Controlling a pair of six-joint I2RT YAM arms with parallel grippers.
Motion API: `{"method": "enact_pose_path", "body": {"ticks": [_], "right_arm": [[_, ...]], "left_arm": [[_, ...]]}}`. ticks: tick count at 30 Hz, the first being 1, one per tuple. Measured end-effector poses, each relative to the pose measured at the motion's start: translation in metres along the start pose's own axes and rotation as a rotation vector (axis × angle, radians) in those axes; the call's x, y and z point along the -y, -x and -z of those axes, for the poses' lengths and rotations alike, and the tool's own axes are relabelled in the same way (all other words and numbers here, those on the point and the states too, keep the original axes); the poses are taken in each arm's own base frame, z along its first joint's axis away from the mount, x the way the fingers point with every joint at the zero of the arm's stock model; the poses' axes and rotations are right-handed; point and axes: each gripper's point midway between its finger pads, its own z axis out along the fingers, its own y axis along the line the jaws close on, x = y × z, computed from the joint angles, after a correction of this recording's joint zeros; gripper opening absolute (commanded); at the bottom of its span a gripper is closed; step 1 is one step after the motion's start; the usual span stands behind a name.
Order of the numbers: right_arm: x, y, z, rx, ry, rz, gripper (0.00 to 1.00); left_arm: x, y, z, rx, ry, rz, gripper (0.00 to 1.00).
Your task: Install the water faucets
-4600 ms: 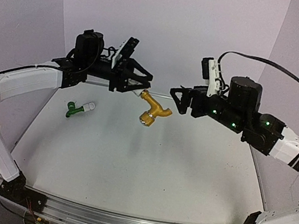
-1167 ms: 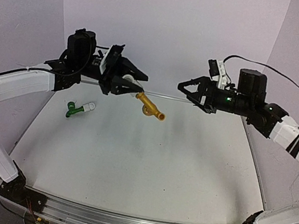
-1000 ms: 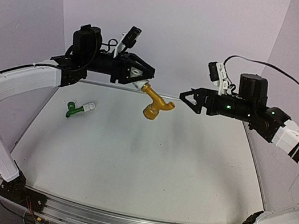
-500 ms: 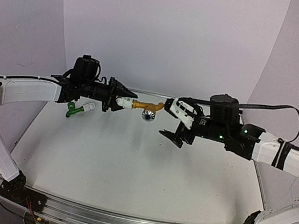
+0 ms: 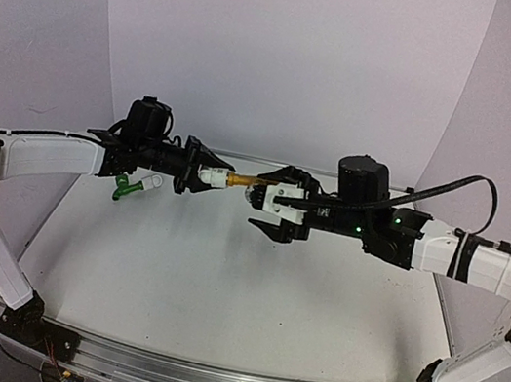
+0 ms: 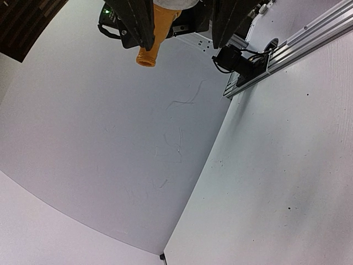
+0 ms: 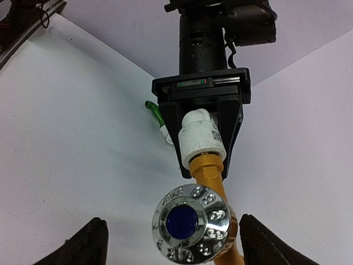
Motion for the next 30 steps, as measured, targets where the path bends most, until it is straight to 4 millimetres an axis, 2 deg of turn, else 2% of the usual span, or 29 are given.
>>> {"method": "enact_pose_path", "body": {"ticks": [9,20,23,26,28,30], "right_arm": [[0.011,0.006,-0.019,0.011,-0.027,0.005,0.53],[0.014,0.009,-0.025,0.028,-0.038,-0.053,0.24],[0.016,0.011,-0.025,0.031,-0.044,-0.101,0.18],[0.021,0.012,-0.024,0.029,-0.057,-0.168,0.07],[0.029,0.013,-0.023,0.029,-0.081,-0.235,0.01],[0.038,0.018,-0.022,0.039,-0.105,-0.313,0.00]], "left_arm": [[0.000,-0.003,0.001,-0.015,0.000,-0.008,0.00],[-0.002,-0.004,0.002,-0.018,0.008,-0.093,0.00],[0.004,-0.004,0.002,-0.012,-0.003,-0.171,0.00],[0.016,-0.003,0.003,0.005,-0.019,-0.306,0.00],[0.030,-0.003,0.003,0.016,-0.038,-0.451,0.00],[0.046,-0.005,0.004,0.031,-0.062,-0.624,0.00]]}}
